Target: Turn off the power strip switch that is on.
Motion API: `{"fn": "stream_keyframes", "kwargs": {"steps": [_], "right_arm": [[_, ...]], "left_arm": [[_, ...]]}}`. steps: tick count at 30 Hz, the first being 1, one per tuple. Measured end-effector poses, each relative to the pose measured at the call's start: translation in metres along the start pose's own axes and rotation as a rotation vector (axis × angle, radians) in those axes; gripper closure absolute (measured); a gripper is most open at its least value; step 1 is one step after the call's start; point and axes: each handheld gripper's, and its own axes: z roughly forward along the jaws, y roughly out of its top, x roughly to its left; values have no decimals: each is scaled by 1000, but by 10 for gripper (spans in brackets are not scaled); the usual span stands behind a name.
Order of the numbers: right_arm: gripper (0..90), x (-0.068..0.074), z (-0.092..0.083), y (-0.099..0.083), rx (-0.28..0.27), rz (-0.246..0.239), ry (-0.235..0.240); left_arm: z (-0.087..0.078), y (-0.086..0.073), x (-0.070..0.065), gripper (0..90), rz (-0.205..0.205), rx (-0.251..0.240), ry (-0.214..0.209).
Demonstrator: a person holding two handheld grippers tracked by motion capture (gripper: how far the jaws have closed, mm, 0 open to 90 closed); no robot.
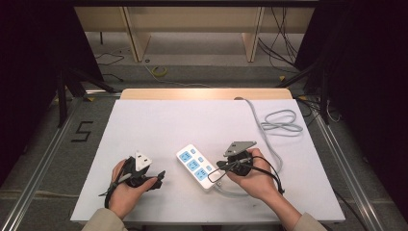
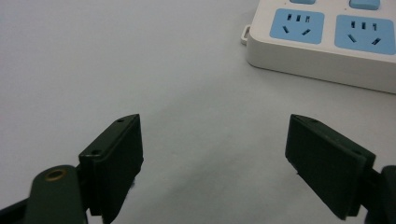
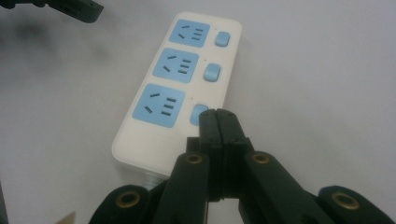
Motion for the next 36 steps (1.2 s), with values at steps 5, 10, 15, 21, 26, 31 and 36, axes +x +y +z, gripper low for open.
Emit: {"fn": "stream_keyframes", "kwargs": {"steps": [5, 10, 15, 21, 26, 31, 36], "right_arm": [[900, 2, 4, 2, 9, -4, 1], [900, 2, 6, 4, 17, -9, 7], [900, 3, 9, 6, 24, -3, 12], [900, 3, 11, 9, 35, 5, 21], [900, 3, 15, 12, 46, 13, 31], [900, 3, 18, 15, 55, 16, 37], [900, 2, 20, 17, 63, 21, 45]], "left_arm": [[0, 0, 0, 189, -2, -4, -1], [0, 0, 0, 190, 0, -4, -1], [0, 0, 0, 190, 1, -1, -1], [0, 0, 0, 190, 0, -4, -1], [0, 0, 0, 190, 2, 0, -2], [0, 0, 0, 190, -3, -3, -2], [0, 0, -1, 190, -3, -4, -3]]}}
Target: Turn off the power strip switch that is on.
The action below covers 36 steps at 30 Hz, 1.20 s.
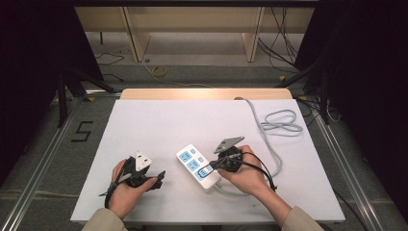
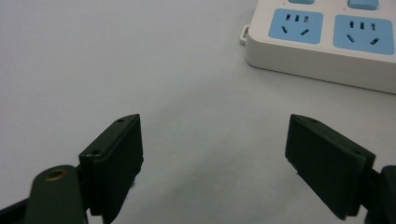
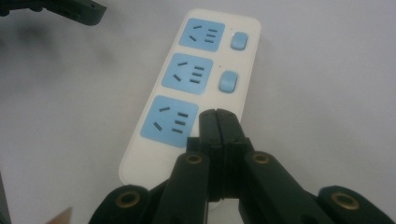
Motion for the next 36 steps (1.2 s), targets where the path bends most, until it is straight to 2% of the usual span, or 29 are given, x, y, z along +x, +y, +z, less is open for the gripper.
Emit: {"fn": "stream_keyframes", "kwargs": {"steps": [36], "right_arm": [[900, 0, 11, 15, 57, 5, 27]], "left_arm": [[0, 0, 0, 191, 3, 0, -3]]}}
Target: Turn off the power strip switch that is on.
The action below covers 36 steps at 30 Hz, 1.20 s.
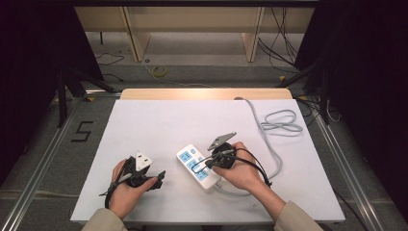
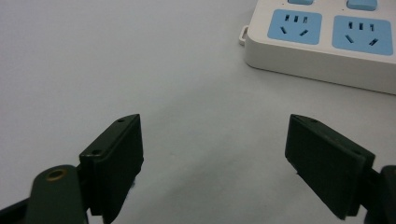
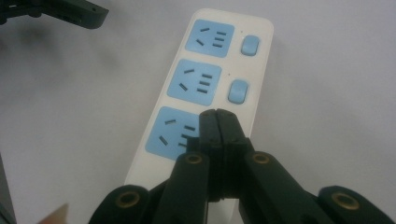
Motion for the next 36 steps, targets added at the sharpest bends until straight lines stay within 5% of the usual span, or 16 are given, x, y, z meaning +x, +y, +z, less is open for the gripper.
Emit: {"fn": "stream_keyframes", "kwargs": {"steps": [36], "right_arm": [[900, -5, 12, 8, 74, 18, 3]], "left_arm": [[0, 0, 0, 192, 0, -1, -3]]}}
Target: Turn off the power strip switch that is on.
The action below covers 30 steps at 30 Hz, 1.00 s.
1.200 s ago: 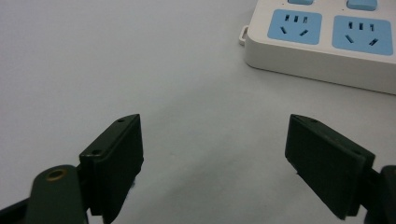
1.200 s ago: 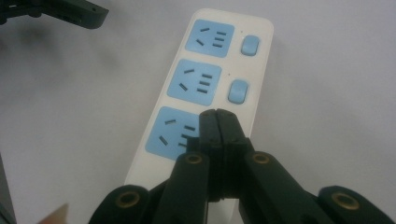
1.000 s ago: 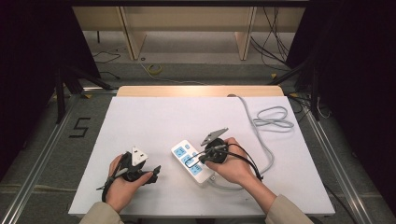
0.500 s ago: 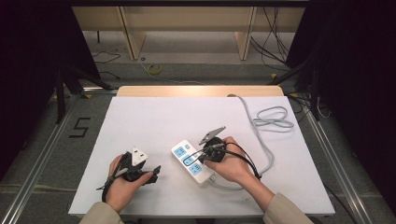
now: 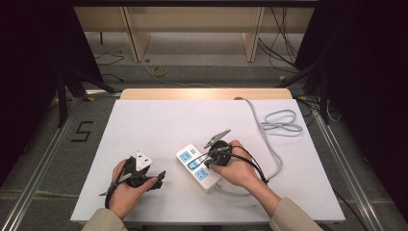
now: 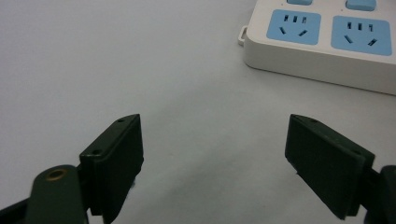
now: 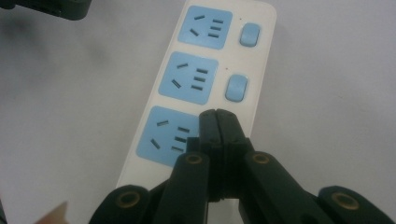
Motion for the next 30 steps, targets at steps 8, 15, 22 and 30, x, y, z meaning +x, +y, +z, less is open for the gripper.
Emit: {"fn": "stream_keyframes", "kwargs": {"steps": [8, 15, 22, 30], "right_arm": [[900, -2, 3, 0, 15, 8, -6], [900, -2, 6, 0, 26, 5, -11], [900, -3, 8, 0, 31, 7, -8], [900, -2, 10, 0, 42, 6, -7]], "left_arm": [[0, 0, 0, 192, 1, 1, 0], [0, 0, 0, 192, 1, 1, -1], [0, 0, 0, 193, 0, 1, -1], [1, 0, 0, 193, 1, 1, -1]]}}
